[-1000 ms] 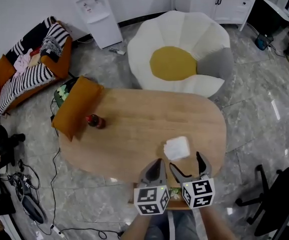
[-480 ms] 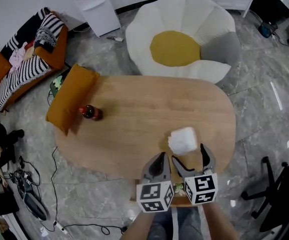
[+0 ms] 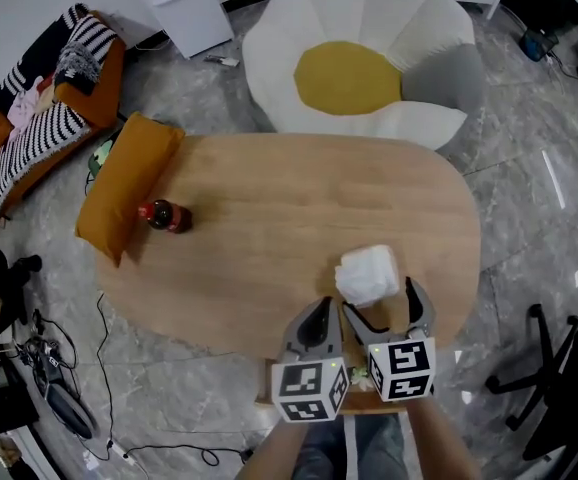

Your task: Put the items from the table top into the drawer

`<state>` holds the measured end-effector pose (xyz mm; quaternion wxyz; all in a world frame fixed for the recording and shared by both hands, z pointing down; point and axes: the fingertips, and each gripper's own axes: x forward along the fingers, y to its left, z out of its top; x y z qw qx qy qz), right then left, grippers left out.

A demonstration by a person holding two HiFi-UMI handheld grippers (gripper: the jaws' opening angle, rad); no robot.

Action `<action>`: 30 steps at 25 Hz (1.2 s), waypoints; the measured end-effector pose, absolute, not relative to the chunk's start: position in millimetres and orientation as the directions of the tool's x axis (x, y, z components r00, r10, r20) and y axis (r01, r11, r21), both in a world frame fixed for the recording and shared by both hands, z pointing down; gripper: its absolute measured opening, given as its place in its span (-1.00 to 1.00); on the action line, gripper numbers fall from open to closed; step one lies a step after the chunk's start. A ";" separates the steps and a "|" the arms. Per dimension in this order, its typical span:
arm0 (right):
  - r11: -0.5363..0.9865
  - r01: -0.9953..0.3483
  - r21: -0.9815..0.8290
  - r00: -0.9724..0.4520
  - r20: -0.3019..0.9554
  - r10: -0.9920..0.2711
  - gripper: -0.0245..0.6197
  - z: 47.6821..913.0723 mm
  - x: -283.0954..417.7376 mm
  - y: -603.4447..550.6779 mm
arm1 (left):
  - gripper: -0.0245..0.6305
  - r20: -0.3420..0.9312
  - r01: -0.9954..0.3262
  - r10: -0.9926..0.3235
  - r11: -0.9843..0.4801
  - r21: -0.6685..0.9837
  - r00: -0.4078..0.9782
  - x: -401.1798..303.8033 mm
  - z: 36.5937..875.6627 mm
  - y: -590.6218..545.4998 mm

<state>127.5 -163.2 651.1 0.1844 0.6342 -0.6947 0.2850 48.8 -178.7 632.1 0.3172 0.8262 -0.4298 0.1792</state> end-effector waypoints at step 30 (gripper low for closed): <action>0.090 -0.991 -0.103 -0.137 0.721 -0.679 0.66 725.0 122.9 -170.0 | -0.90 0.624 -0.825 -0.541 -0.413 0.386 0.563 54.2 690.8 -180.4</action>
